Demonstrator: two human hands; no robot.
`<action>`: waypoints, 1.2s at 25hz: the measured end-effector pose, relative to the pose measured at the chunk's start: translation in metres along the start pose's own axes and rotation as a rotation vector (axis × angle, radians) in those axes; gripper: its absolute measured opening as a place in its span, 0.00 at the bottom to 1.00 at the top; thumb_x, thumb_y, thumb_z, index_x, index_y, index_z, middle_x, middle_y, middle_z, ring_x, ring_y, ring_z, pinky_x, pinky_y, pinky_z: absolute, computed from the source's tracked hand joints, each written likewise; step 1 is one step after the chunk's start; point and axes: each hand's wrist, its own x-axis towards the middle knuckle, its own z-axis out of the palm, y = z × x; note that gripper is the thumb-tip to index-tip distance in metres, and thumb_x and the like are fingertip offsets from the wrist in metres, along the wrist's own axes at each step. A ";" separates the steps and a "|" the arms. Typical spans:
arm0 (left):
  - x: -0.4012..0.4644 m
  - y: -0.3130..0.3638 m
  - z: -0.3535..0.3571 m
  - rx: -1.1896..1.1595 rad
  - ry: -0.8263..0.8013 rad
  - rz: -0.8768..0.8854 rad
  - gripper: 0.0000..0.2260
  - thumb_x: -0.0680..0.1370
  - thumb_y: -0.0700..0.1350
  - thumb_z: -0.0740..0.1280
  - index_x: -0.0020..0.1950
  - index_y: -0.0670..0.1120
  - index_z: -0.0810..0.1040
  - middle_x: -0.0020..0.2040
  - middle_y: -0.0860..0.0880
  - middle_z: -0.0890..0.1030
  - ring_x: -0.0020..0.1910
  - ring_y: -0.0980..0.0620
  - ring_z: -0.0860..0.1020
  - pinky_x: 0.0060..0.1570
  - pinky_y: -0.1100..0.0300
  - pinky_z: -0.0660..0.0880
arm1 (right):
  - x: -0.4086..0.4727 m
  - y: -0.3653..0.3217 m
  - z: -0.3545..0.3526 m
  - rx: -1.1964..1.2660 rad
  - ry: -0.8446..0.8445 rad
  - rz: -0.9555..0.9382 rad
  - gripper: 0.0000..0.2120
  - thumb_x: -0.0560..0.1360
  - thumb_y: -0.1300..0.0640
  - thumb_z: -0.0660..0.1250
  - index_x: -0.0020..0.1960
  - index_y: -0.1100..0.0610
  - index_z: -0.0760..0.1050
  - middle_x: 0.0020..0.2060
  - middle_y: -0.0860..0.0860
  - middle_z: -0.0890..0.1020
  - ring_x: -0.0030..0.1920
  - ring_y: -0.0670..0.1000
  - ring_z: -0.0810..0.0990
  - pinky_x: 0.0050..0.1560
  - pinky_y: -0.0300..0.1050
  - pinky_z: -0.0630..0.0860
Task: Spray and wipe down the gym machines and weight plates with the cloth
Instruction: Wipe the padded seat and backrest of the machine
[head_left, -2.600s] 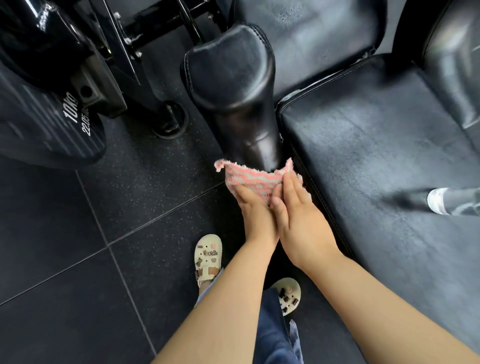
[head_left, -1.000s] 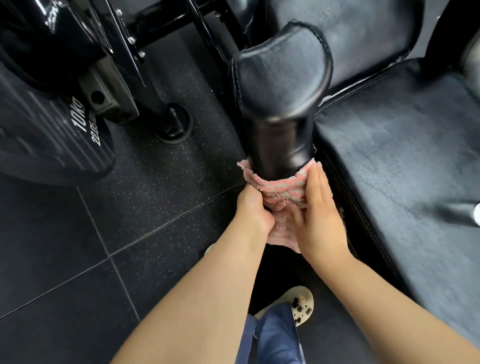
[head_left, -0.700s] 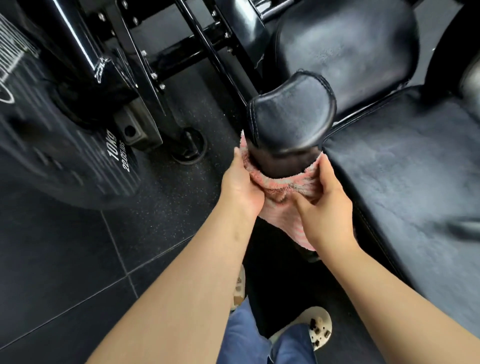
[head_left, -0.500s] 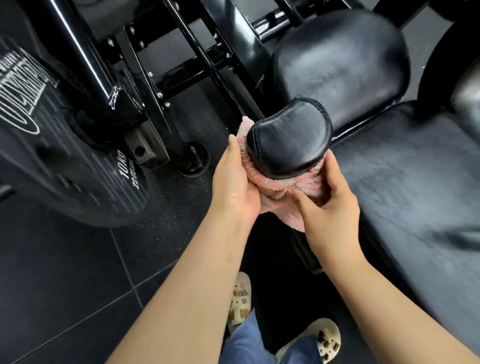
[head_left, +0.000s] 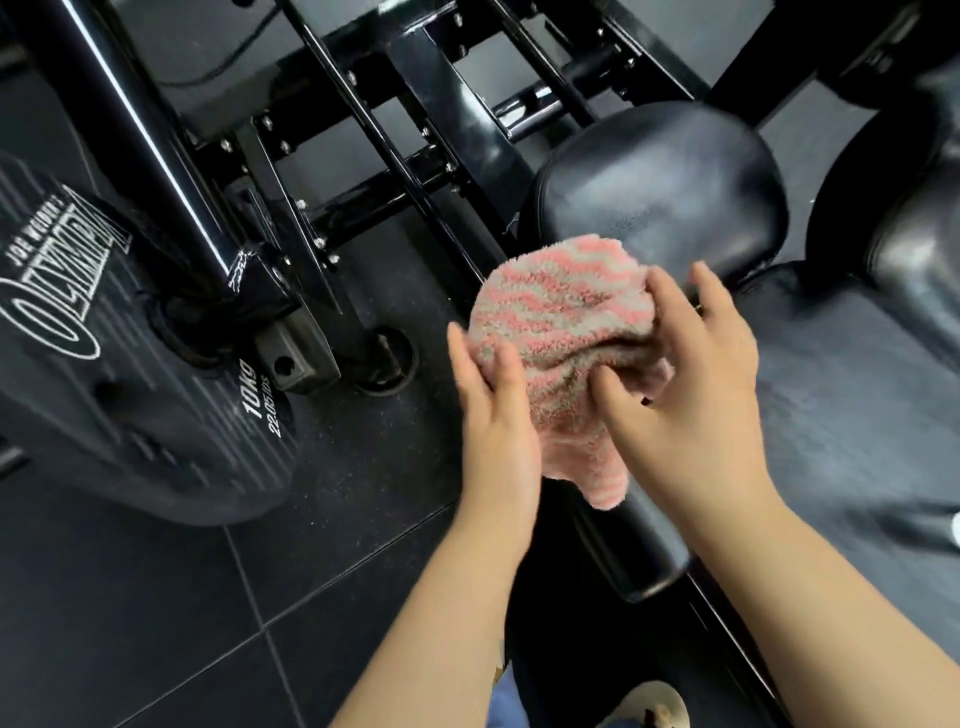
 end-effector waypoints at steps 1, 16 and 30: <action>-0.003 -0.006 0.003 0.010 0.018 -0.023 0.35 0.70 0.66 0.56 0.75 0.57 0.54 0.73 0.55 0.63 0.69 0.59 0.65 0.66 0.62 0.65 | -0.002 0.000 0.000 -0.021 0.021 -0.053 0.35 0.64 0.57 0.61 0.72 0.57 0.64 0.72 0.58 0.62 0.71 0.54 0.59 0.70 0.33 0.48; 0.070 0.066 0.015 0.998 -0.368 -0.095 0.21 0.84 0.49 0.48 0.66 0.39 0.72 0.64 0.37 0.74 0.63 0.41 0.71 0.56 0.56 0.66 | 0.110 -0.044 0.012 -0.247 -0.787 0.258 0.11 0.80 0.62 0.52 0.47 0.60 0.73 0.56 0.63 0.76 0.53 0.56 0.72 0.40 0.42 0.63; 0.008 0.002 0.011 1.496 -0.037 0.870 0.41 0.67 0.45 0.72 0.75 0.46 0.56 0.75 0.37 0.56 0.73 0.36 0.57 0.68 0.39 0.57 | 0.007 0.026 -0.022 -0.104 -0.270 0.331 0.21 0.76 0.46 0.51 0.61 0.56 0.69 0.60 0.52 0.75 0.61 0.56 0.71 0.56 0.50 0.70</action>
